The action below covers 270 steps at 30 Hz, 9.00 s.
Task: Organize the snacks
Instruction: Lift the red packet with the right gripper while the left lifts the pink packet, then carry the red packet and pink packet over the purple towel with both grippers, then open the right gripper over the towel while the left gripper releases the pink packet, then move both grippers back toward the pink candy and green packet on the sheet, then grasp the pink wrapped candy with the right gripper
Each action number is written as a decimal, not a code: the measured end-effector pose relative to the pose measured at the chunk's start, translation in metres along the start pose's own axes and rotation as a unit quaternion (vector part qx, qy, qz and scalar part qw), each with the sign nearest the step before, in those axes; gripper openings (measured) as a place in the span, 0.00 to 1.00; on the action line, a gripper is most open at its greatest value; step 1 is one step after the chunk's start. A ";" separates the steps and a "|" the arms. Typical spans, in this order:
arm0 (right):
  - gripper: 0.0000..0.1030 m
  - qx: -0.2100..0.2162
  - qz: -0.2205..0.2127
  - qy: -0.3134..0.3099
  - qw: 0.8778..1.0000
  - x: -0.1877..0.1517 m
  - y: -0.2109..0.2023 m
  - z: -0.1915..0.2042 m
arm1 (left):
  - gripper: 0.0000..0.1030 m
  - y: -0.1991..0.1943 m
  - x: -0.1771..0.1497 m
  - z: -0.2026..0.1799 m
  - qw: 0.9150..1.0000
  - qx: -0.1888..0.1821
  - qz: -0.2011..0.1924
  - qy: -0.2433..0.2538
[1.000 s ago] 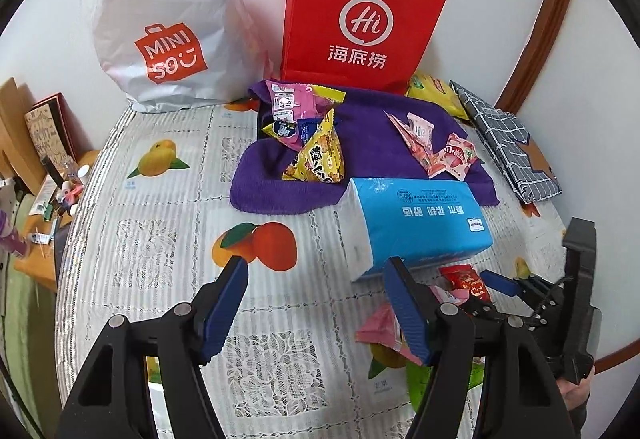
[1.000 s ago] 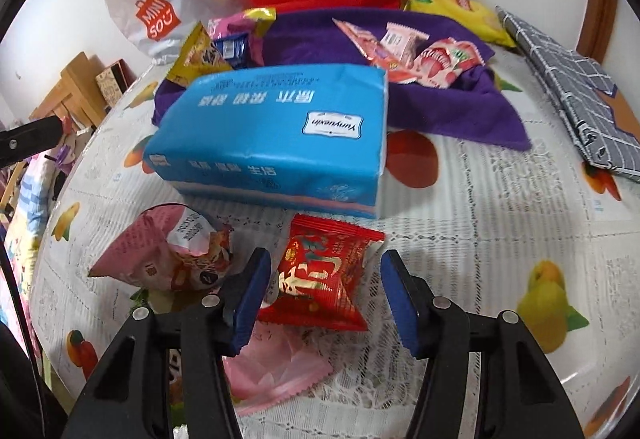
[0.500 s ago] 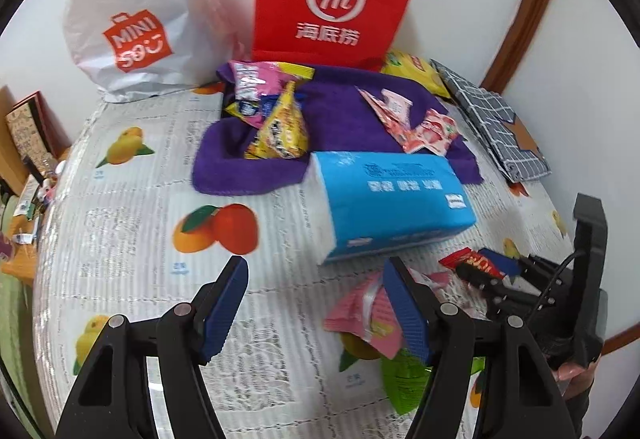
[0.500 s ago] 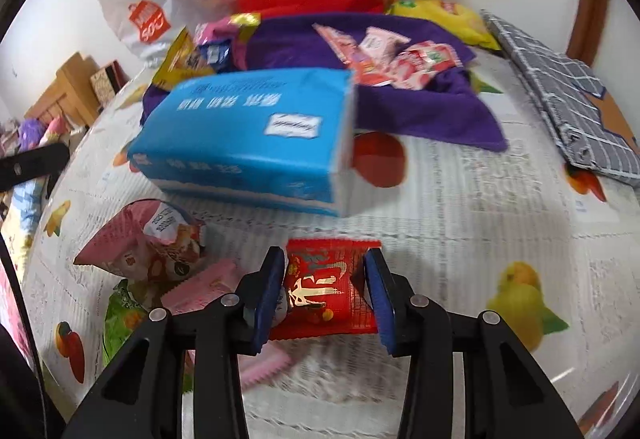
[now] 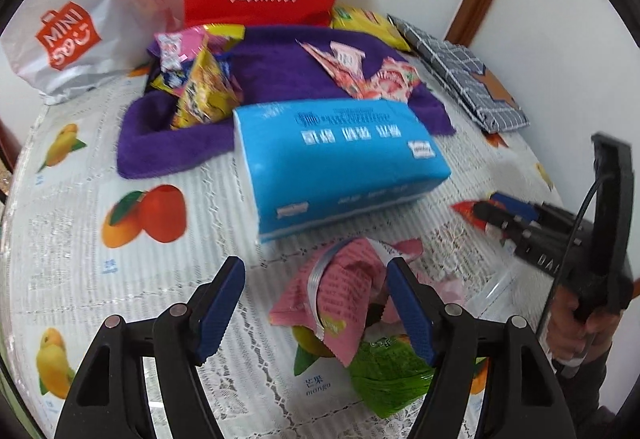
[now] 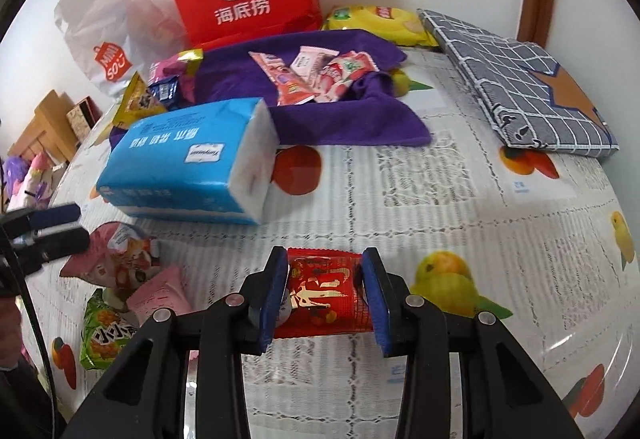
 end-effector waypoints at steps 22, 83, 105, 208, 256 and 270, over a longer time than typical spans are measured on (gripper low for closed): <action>0.37 -0.001 -0.021 0.018 1.000 0.035 -0.005 0.011 | 0.39 0.043 0.000 -0.007 0.997 -0.052 0.037 0.034; 0.37 0.046 -0.103 -0.024 0.993 0.137 -0.040 0.051 | 0.39 -0.058 0.078 -0.002 0.996 -0.050 -0.071 -0.026; 0.37 0.059 -0.153 -0.054 0.985 0.238 -0.014 0.078 | 0.39 -0.046 0.183 0.060 0.991 0.045 -0.119 -0.041; 0.73 -0.005 -0.079 -0.062 0.995 0.221 0.021 0.069 | 0.61 -0.012 0.209 0.078 0.996 0.050 -0.060 -0.044; 0.45 0.094 0.117 -0.167 0.975 -0.053 0.006 0.109 | 0.64 -0.078 -0.008 0.070 0.991 0.069 -0.049 -0.104; 0.30 0.067 0.060 -0.148 0.985 -0.043 0.013 0.083 | 0.63 -0.049 -0.020 0.055 0.994 0.060 -0.015 -0.088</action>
Point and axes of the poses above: each gripper's, at about its wrist camera, not at the fingertips, and y roughly the way its jaws point, z to its left, x to its top, the point moved 9 cm from there along y, roughly the way its jaws point, and after that the axes turned 5 degrees about y, right-handed, at the moved point
